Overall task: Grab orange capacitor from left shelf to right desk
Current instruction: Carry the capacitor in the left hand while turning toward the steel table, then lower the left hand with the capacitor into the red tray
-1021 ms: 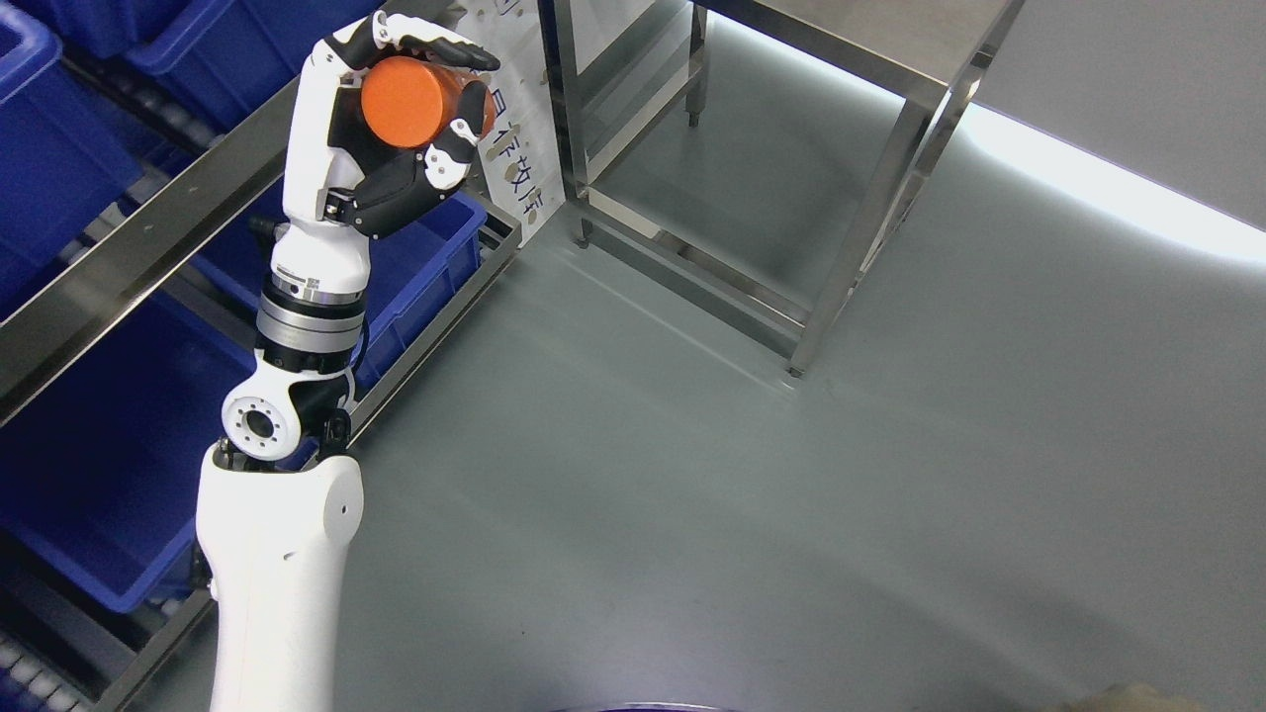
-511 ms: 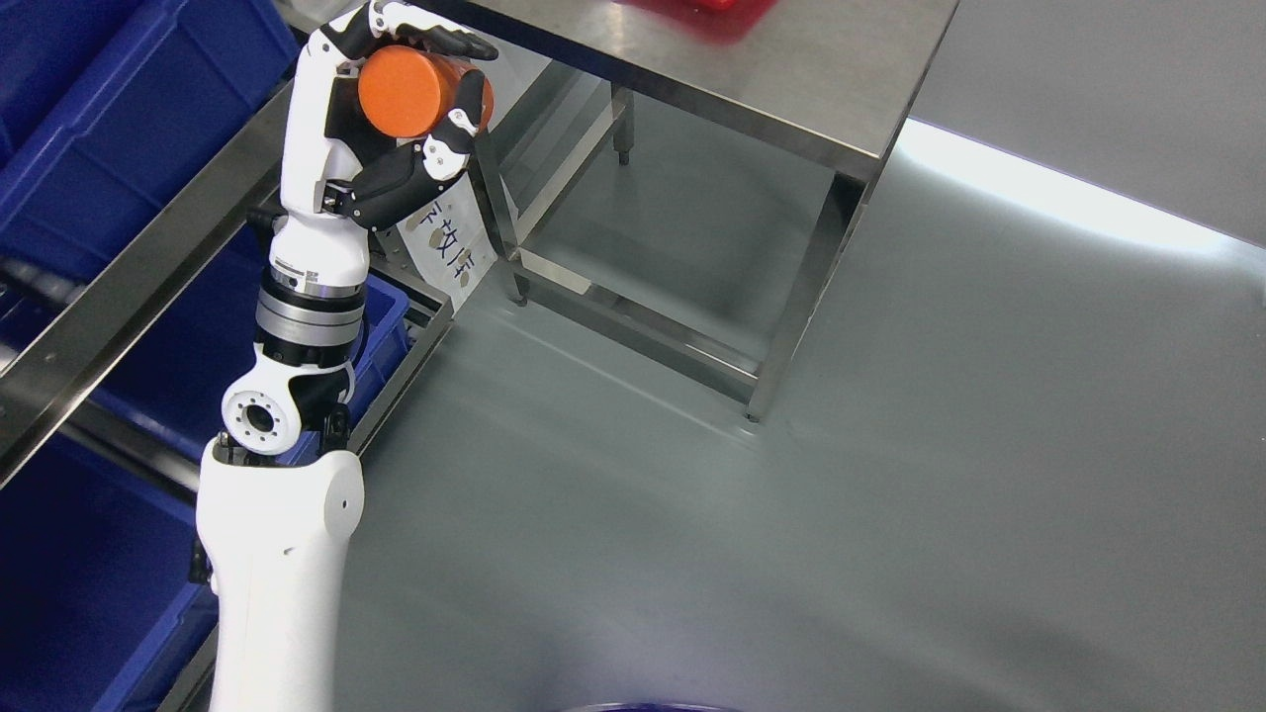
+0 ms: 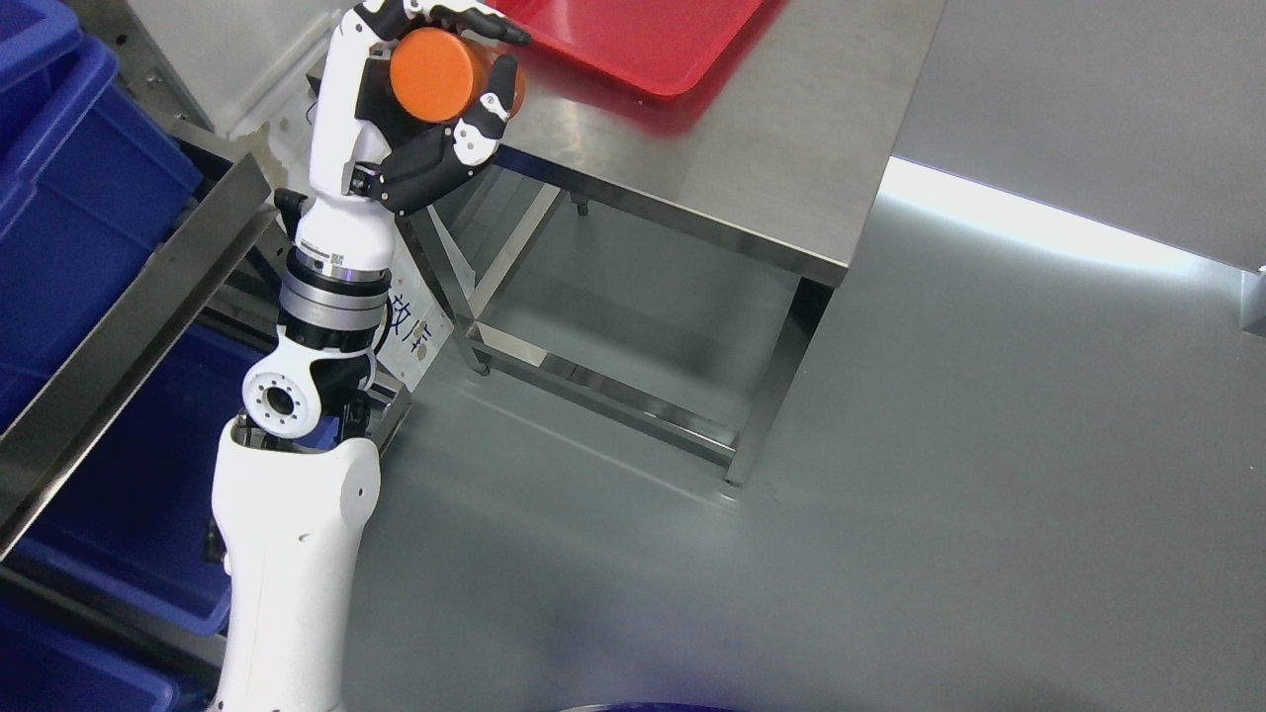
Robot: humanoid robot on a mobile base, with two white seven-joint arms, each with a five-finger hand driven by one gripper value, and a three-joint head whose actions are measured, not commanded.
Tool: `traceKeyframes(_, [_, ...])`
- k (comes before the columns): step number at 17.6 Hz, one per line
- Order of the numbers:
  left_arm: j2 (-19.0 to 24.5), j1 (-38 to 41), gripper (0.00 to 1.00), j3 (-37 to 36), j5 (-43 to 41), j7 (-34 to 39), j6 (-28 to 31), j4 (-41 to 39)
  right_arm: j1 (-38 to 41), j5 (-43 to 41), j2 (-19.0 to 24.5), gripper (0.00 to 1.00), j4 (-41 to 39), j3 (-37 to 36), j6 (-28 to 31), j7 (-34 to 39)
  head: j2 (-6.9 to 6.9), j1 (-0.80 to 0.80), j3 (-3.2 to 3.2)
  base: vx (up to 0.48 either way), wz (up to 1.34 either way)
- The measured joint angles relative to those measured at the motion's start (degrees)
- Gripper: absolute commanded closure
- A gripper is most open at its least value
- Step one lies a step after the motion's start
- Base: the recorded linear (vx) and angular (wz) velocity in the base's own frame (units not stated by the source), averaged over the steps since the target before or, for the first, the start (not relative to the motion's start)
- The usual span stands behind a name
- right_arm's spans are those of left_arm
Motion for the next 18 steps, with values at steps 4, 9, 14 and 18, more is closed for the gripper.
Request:
traceKeyframes(4, [0.0, -3.1, 0.97, -1.0, -0.7, 1.2, 5.3, 1.3, 0.0, 0.0, 0.0, 0.00, 0.0, 0.0, 0.0, 0.0, 0.00, 0.00, 0.00, 0.310, -0.08])
traceKeyframes(9, [0.0, -8.8, 0.96, -1.9, -2.2, 3.1, 14.2, 5.1, 0.0, 0.0, 0.0, 0.00, 0.0, 0.0, 0.0, 0.0, 0.00, 0.00, 0.00, 0.270, -0.08])
traceKeyframes(14, [0.0, -14.5, 0.96, -3.1, -4.2, 6.3, 19.9, 11.7, 0.0, 0.0, 0.0, 0.00, 0.0, 0.0, 0.0, 0.0, 0.00, 0.00, 0.00, 0.207, -0.10])
traceKeyframes(18, [0.0, -19.4, 0.94, -4.3, -5.0, 9.1, 20.6, 18.4, 0.0, 0.0, 0.0, 0.00, 0.0, 0.0, 0.0, 0.0, 0.02, 0.00, 0.00, 0.161, -0.01])
